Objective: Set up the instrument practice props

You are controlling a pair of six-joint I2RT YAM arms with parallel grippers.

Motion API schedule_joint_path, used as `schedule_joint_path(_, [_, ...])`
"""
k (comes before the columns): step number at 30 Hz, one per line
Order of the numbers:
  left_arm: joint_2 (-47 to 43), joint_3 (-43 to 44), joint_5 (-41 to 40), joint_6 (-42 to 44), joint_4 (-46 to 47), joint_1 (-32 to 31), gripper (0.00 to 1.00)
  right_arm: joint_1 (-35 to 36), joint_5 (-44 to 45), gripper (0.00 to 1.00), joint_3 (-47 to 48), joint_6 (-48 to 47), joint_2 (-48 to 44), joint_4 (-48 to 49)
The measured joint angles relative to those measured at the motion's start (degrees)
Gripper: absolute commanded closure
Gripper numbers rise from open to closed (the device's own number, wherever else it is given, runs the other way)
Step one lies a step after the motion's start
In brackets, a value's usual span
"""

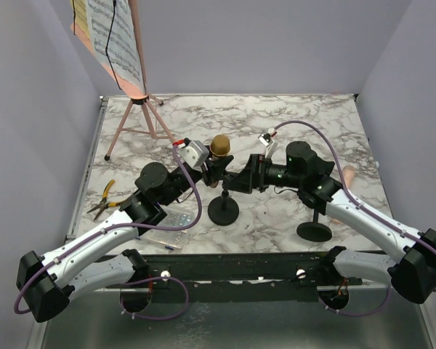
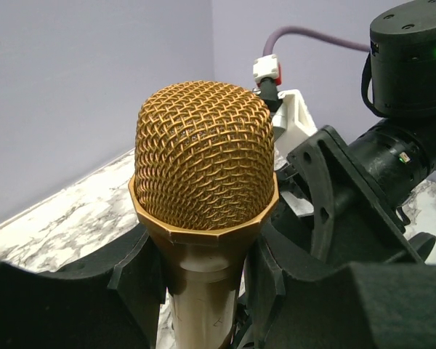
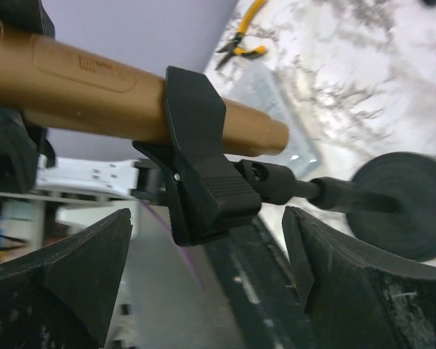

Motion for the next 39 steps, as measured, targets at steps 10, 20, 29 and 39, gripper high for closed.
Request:
schedule_joint_path(10, [-1.11,-1.03,0.11,0.20,0.07,0.11,1.00,-0.81,-4.28,0.39,-1.36,23.10,4.85,7.98])
schedule_joint_path(20, [-1.88,-1.88,0.13,0.42,0.02,0.15,1.00,-1.49,-3.41,0.63,-1.90,27.61,4.92,7.87])
schedule_joint_path(29, [-1.75,-2.75,0.24,0.24,-0.94,0.22,1.00,-1.53,-3.93,0.77,-4.70,30.01,5.53,11.26])
schedule_joint_path(39, [-4.04,-1.92,-0.87,-1.75,-4.81,-0.02,0.01,-2.05,-3.85,1.00,-6.75,32.28,5.64,15.82])
